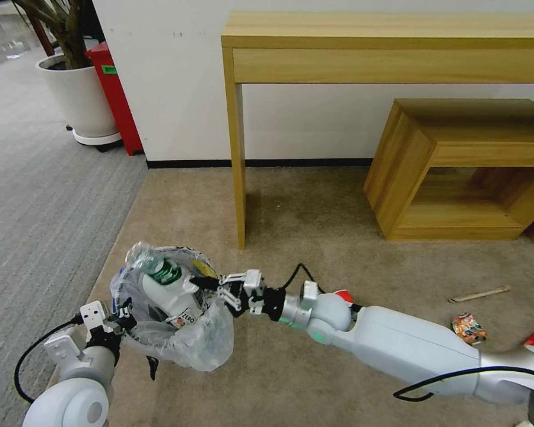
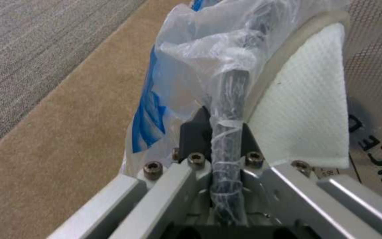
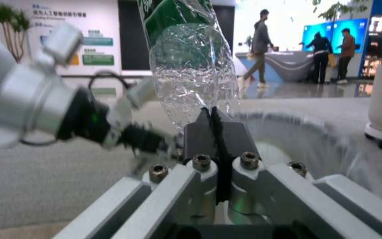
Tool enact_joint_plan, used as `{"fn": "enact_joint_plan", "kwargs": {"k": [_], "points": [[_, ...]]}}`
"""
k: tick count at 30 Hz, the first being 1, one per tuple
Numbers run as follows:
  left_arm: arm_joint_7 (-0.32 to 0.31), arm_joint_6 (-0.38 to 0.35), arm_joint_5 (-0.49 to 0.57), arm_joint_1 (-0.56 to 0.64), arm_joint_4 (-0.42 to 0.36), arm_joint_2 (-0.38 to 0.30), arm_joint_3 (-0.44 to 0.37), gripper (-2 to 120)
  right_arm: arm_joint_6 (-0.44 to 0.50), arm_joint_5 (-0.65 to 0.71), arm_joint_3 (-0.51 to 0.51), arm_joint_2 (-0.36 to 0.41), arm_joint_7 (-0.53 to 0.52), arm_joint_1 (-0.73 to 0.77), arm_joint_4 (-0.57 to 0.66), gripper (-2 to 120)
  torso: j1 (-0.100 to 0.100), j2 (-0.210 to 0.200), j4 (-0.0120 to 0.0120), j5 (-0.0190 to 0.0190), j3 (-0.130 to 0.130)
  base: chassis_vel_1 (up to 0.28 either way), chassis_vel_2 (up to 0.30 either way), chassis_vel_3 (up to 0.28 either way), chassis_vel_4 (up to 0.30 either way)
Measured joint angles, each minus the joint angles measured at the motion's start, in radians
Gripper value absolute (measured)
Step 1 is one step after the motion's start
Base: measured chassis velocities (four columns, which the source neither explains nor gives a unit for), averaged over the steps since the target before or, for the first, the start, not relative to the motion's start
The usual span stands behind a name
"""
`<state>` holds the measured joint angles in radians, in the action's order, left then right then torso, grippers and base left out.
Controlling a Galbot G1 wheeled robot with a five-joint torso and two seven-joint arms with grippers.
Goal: Pick up the trash bin and place the garbage on the floor into it.
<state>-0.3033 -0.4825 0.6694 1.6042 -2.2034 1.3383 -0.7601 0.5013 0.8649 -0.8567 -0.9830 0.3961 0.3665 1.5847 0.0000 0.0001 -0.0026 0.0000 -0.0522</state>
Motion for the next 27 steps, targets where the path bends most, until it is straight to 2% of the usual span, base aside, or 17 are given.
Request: {"fn": "enact_joint_plan", "kwargs": {"k": [3, 10, 11, 12, 15, 16, 20, 21, 23, 25, 27], "points": [[0.0, 0.0, 0.001, 0.008, -0.009, 0.003, -0.002, 1, 0.0, -0.025, -0.028, -0.024, -0.01, -0.003, -0.055, 0, 0.0, 0.0, -0.0001, -0.0001, 0.0, 0.0, 0.0, 0.0, 0.0], [0.0, 0.0, 0.003, 0.011, -0.014, 0.004, -0.003, 1, 0.001, -0.047, -0.046, -0.055, -0.021, 0.005, -0.099, 0, 0.0, 0.0, -0.0001, -0.0001, 0.0, 0.0, 0.0, 0.0, 0.0], [0.0, 0.0, 0.005, 0.009, -0.014, 0.003, -0.003, 1, 0.001, -0.055, -0.051, -0.068, -0.024, 0.006, -0.111, 10, 0.0, 0.0, -0.0001, -0.0001, 0.0, 0.0, 0.0, 0.0, 0.0], [0.0, 0.0, 0.005, 0.009, -0.014, 0.003, -0.003, 1, 0.001, -0.055, -0.051, -0.068, -0.024, 0.006, -0.111, 10, 0.0, 0.0, -0.0001, -0.0001, 0.0, 0.0, 0.0, 0.0, 0.0], [0.0, 0.0, 0.007, 0.005, -0.011, 0.003, -0.001, 1, 0.0, -0.062, -0.052, -0.075, -0.025, 0.005, -0.12, 25, 0.0, 0.0, 0.0, -0.0001, 0.0, 0.0, 0.0, 0.0, 0.0], [0.0, 0.0, 0.007, 0.005, -0.011, 0.003, -0.001, 1, 0.0, -0.062, -0.052, -0.075, -0.025, 0.005, -0.12, 25, 0.0, 0.0, 0.0, -0.0001, 0.0, 0.0, 0.0, 0.0, 0.0], [0.0, -0.001, 0.01, 0.001, -0.004, 0.002, -0.001, 1, -0.001, -0.063, -0.046, -0.073, -0.028, 0.006, -0.122, 45, 0.0, 0.0, 0.0, 0.0, 0.0, 0.0, 0.0, 0.0, 0.0], [0.0, -0.001, 0.01, 0.001, -0.004, 0.002, -0.001, 1, -0.001, -0.063, -0.046, -0.073, -0.028, 0.006, -0.122, 45, 0.0, 0.0, 0.0, 0.0, 0.0, 0.0, 0.0, 0.0, 0.0], [0.0, -0.001, 0.01, 0.0, 0.004, 0.0, -0.002, 1, -0.006, -0.061, -0.024, -0.064, -0.045, 0.019, -0.111, 55, 0.0, 0.0, 0.0, -0.0001, 0.0, 0.0, 0.0, 0.0, 0.0], [0.0, -0.001, 0.01, -0.001, 0.007, -0.001, -0.003, 1, -0.01, -0.06, -0.012, -0.061, -0.052, 0.026, -0.106, 59, 0.0, 0.0, -0.0001, 0.0, 0.0, 0.0, 0.0, 0.0, 0.0], [0.0, 0.0, 0.01, -0.003, 0.017, -0.005, -0.006, 1, -0.023, -0.06, 0.033, -0.047, -0.084, 0.05, -0.092, 70, 0.0, 0.0, -0.0001, 0.0, 0.0, 0.0, 0.0, 0.0, 0.0]]}}
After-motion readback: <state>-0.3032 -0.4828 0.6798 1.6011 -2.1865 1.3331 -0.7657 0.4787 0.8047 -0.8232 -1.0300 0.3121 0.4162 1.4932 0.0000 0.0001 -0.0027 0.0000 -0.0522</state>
